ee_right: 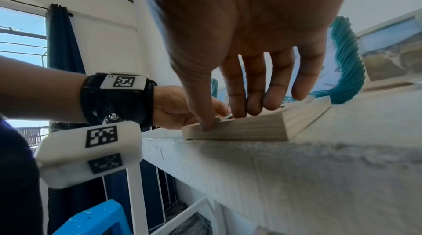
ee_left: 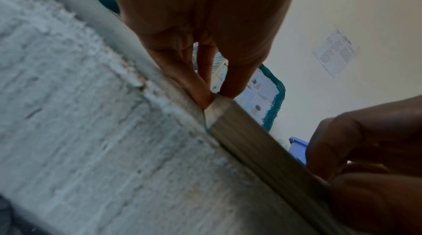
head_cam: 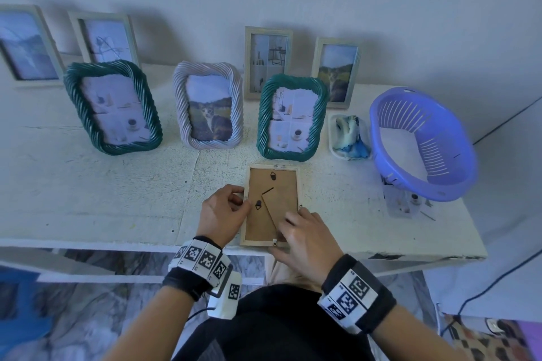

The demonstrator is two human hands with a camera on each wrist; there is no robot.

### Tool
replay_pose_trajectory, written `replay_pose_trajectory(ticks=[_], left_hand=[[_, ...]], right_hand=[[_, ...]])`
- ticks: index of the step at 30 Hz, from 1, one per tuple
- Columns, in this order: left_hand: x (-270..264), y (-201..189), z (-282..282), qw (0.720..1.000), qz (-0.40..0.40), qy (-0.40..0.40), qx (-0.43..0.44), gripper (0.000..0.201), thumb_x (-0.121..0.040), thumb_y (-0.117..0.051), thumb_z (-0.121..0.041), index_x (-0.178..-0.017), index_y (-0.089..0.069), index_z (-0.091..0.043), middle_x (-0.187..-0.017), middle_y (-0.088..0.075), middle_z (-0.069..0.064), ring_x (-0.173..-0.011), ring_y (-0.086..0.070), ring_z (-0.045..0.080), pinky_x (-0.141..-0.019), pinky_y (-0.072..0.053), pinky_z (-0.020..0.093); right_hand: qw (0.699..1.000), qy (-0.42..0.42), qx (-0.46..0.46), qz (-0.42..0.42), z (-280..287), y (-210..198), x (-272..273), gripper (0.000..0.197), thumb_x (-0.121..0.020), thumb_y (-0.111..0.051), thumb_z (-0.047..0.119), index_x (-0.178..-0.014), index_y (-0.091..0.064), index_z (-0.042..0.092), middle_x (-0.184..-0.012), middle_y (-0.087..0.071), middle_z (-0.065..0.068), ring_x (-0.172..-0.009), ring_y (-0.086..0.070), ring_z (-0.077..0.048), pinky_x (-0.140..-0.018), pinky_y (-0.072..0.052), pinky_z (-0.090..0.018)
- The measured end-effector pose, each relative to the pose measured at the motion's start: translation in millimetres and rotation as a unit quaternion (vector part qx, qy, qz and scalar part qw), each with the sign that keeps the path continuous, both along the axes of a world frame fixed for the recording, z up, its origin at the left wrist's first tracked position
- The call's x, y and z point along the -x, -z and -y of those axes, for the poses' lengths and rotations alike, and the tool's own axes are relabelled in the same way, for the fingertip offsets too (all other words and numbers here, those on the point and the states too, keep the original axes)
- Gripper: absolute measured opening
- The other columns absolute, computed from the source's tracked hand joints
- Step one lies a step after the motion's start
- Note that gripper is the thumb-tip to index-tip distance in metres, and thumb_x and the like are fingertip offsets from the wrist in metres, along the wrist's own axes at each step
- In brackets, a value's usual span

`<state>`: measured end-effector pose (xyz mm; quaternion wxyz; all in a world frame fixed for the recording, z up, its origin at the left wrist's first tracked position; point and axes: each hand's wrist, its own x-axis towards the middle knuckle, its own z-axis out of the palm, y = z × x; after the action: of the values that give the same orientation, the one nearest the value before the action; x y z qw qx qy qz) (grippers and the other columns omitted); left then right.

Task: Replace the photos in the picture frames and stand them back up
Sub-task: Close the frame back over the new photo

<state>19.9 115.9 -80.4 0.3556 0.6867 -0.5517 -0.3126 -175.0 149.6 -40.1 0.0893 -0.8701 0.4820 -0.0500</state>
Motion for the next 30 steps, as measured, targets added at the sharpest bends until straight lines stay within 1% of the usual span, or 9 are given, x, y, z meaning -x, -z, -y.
replay_pose_trajectory(ticks=[4, 9, 12, 14, 17, 20, 24, 28, 30], left_hand=[[0, 0, -1, 1.000, -0.005, -0.004, -0.001, 0.022, -0.083, -0.074, -0.027, -0.103, -0.068, -0.019, -0.079, -0.065, -0.010, -0.070, -0.063, 0.006, -0.070, -0.057, 0.028], [0, -1, -3, 1.000, -0.016, -0.005, 0.003, 0.023, -0.083, -0.074, -0.029, -0.103, -0.068, -0.020, -0.079, -0.065, -0.010, -0.070, -0.062, 0.004, -0.071, -0.057, 0.029], [0, 0, -4, 1.000, -0.021, -0.005, 0.007, 0.025, -0.083, -0.075, -0.031, -0.104, -0.067, -0.021, -0.080, -0.065, -0.010, -0.071, -0.063, 0.005, -0.070, -0.058, 0.029], [-1, 2, -5, 1.000, -0.022, 0.002, 0.011, 0.027, -0.083, -0.074, -0.032, -0.106, -0.067, -0.021, -0.082, -0.065, -0.009, -0.073, -0.063, 0.005, -0.070, -0.057, 0.027], [-3, 3, -7, 1.000, -0.024, 0.012, 0.015, 0.027, -0.086, -0.072, -0.030, -0.111, -0.067, -0.023, -0.085, -0.065, -0.011, -0.076, -0.062, 0.000, -0.069, -0.051, 0.013], [-4, 3, -8, 0.999, -0.035, 0.016, 0.014, 0.027, -0.087, -0.071, -0.024, -0.113, -0.067, -0.022, -0.088, -0.065, -0.011, -0.077, -0.061, -0.002, -0.069, -0.045, 0.006], [-5, 3, -8, 0.999, -0.043, 0.019, 0.012, 0.028, -0.087, -0.072, -0.022, -0.114, -0.068, -0.021, -0.090, -0.066, -0.009, -0.080, -0.062, 0.000, -0.072, -0.049, 0.012], [-7, 5, -8, 0.998, -0.057, 0.018, 0.016, 0.028, -0.086, -0.073, -0.019, -0.113, -0.068, -0.019, -0.089, -0.066, -0.007, -0.080, -0.065, 0.006, -0.076, -0.059, 0.032], [-7, 6, -8, 0.998, -0.056, 0.020, 0.014, 0.028, -0.085, -0.073, -0.020, -0.113, -0.068, -0.021, -0.089, -0.067, -0.007, -0.081, -0.065, 0.007, -0.076, -0.059, 0.035]], right_hand=[[0.998, -0.015, -0.022, 0.052, -6, 8, -4, 0.012, -0.079, -0.066, 0.026, -0.087, -0.062, 0.019, -0.087, -0.052, 0.002, -0.085, -0.052, -0.022, -0.068, -0.049, -0.037], [0.997, -0.041, -0.033, 0.059, -4, 9, -1, 0.014, -0.080, -0.065, 0.019, -0.094, -0.063, 0.024, -0.090, -0.050, 0.000, -0.086, -0.049, -0.022, -0.067, -0.045, -0.035], [0.997, -0.053, -0.051, 0.034, 2, 5, 2, 0.013, -0.085, -0.063, 0.029, -0.097, -0.065, 0.025, -0.096, -0.050, -0.001, -0.088, -0.048, -0.022, -0.070, -0.048, -0.038], [0.997, -0.045, -0.063, 0.024, 8, -1, 2, 0.028, -0.088, -0.053, 0.045, -0.106, -0.063, 0.026, -0.105, -0.051, -0.001, -0.093, -0.048, -0.020, -0.076, -0.048, -0.036], [0.998, 0.033, -0.045, 0.000, 21, -9, -4, 0.043, -0.090, -0.046, 0.053, -0.121, -0.055, 0.025, -0.118, -0.053, -0.005, -0.101, -0.050, -0.024, -0.082, -0.047, -0.035], [0.993, 0.086, -0.041, -0.076, 31, -15, -15, 0.047, -0.090, -0.048, 0.054, -0.124, -0.051, 0.023, -0.117, -0.053, -0.008, -0.104, -0.048, -0.030, -0.084, -0.044, -0.041], [0.990, 0.094, -0.081, -0.061, 40, -12, -27, 0.042, -0.092, -0.053, 0.043, -0.128, -0.051, 0.022, -0.118, -0.047, -0.010, -0.107, -0.045, -0.032, -0.089, -0.043, -0.042], [0.989, 0.113, -0.089, -0.003, 43, -11, -31, 0.036, -0.089, -0.058, 0.034, -0.123, -0.059, 0.021, -0.112, -0.043, -0.009, -0.101, -0.043, -0.031, -0.086, -0.044, -0.039], [0.990, 0.123, -0.064, -0.005, 41, -12, -33, 0.033, -0.087, -0.059, 0.032, -0.117, -0.063, 0.019, -0.110, -0.043, -0.009, -0.099, -0.043, -0.030, -0.084, -0.043, -0.037]])
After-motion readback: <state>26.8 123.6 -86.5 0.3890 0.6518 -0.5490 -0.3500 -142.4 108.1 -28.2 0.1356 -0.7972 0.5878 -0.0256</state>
